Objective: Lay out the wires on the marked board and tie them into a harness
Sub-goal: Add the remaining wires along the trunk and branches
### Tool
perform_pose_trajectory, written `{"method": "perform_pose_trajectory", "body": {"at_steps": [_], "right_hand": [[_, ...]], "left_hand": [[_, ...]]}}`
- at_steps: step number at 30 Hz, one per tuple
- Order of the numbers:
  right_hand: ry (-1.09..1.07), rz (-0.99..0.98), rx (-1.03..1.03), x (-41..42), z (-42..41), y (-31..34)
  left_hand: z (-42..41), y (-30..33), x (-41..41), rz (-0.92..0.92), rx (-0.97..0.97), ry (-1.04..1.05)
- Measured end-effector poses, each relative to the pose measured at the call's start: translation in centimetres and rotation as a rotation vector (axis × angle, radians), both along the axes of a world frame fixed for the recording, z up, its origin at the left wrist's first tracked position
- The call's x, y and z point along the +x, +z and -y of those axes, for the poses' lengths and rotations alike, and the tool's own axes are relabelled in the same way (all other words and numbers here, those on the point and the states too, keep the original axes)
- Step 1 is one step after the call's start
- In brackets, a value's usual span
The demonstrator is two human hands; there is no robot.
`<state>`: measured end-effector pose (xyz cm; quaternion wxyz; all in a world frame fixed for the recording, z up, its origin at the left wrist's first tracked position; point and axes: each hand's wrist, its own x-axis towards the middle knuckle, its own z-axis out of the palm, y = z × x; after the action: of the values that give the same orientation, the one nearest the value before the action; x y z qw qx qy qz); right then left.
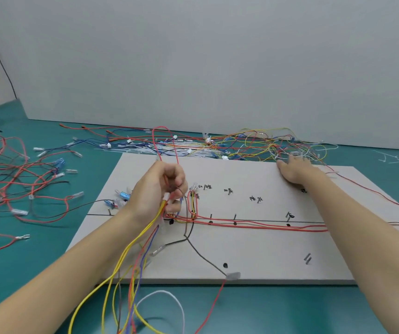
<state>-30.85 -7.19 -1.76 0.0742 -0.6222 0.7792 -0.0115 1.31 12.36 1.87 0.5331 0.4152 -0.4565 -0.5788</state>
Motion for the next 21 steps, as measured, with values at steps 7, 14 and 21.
{"method": "perform_pose_trajectory", "body": {"at_steps": [7,14,21], "right_hand": [[-0.190,-0.202,-0.134,5.7,-1.8,2.3],[0.292,1.202,0.019,13.0,-7.3,5.7],[0.531,1.577,0.526,14.4,-10.8,4.7]], "left_hand": [[-0.5,-0.4,-0.4,0.099,-0.093,-0.157],[-0.4,-0.6,-0.7,0.277,-0.154,-0.182],[-1.2,0.0,-0.5,0.330,-0.239,-0.188]]}}
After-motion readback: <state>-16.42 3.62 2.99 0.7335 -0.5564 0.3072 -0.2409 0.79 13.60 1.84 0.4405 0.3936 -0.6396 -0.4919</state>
